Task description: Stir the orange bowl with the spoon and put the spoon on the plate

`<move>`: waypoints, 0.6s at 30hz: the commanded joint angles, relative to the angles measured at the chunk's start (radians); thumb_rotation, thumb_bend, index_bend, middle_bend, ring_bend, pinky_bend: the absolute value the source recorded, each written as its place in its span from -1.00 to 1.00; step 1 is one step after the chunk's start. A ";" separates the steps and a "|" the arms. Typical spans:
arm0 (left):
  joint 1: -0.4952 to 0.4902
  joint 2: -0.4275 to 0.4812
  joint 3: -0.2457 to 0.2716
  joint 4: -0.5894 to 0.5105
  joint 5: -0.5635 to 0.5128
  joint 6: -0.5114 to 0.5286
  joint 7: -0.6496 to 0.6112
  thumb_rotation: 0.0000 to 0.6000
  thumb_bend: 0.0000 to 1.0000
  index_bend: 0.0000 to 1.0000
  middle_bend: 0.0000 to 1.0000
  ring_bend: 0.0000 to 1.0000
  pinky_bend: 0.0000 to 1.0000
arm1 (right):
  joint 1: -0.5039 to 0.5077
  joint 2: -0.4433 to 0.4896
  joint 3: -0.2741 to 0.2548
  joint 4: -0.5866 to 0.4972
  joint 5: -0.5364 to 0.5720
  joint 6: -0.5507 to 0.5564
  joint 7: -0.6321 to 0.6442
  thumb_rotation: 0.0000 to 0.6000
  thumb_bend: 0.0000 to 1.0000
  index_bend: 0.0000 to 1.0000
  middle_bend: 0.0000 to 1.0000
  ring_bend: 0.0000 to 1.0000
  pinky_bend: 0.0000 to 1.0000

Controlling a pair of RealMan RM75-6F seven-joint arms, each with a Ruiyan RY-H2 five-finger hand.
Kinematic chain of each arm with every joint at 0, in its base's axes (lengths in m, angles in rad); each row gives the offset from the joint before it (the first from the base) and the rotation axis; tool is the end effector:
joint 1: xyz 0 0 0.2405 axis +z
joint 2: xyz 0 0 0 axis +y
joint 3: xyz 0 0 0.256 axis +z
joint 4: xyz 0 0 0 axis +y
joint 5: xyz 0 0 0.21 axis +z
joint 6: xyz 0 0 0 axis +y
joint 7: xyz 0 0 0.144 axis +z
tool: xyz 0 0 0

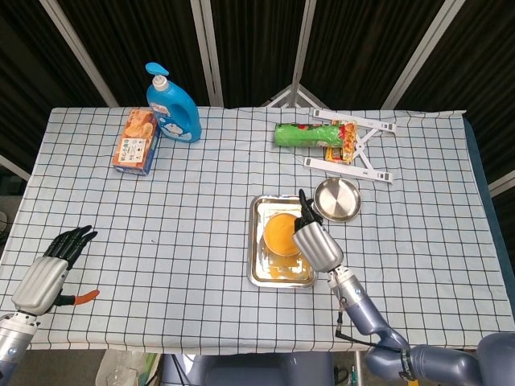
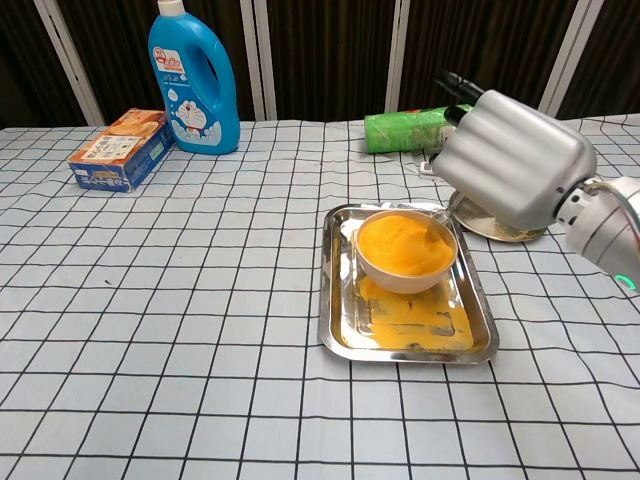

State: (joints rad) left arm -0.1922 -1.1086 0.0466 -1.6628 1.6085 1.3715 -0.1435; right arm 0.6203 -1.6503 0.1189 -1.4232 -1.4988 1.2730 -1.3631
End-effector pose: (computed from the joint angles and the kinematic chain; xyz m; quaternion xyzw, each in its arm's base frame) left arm -0.2827 0.1873 0.1247 -0.6492 -0.4448 -0.4132 0.4582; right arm -0.1345 -0.2998 -0.0128 0.7527 0.1418 0.2112 0.6072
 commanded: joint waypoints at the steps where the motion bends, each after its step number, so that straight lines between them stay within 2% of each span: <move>1: 0.000 0.000 0.000 0.000 0.000 0.000 0.001 1.00 -1.00 -1.00 -1.00 -1.00 -1.00 | -0.003 0.003 0.001 0.001 0.005 0.000 0.002 1.00 0.00 0.33 0.16 -0.40 -1.00; 18: -0.001 0.001 0.000 0.000 -0.001 -0.003 -0.002 1.00 -1.00 -1.00 -1.00 -1.00 -1.00 | -0.018 -0.028 -0.004 -0.002 0.029 -0.007 0.059 1.00 0.00 0.33 0.16 -0.40 -1.00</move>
State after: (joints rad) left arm -0.1932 -1.1081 0.0469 -1.6627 1.6077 1.3689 -0.1453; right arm 0.6022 -1.6734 0.1137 -1.4182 -1.4704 1.2660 -1.3128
